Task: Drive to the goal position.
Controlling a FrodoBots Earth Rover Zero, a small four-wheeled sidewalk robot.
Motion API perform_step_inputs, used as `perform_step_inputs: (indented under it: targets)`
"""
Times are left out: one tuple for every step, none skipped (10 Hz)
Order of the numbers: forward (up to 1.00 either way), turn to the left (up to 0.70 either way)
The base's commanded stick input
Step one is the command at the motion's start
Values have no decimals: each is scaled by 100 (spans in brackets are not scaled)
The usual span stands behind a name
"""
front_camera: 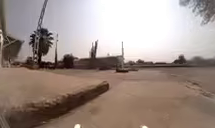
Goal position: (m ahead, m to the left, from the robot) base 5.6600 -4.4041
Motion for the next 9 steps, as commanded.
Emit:
perform_step_inputs:
  targets:
    - [70,-27]
    - [70,-27]
    - [70,-27]
    - [70,-27]
    - [70,-27]
    - [70,-27]
    - [70,-27]
    - [70,-27]
    - [70,-27]
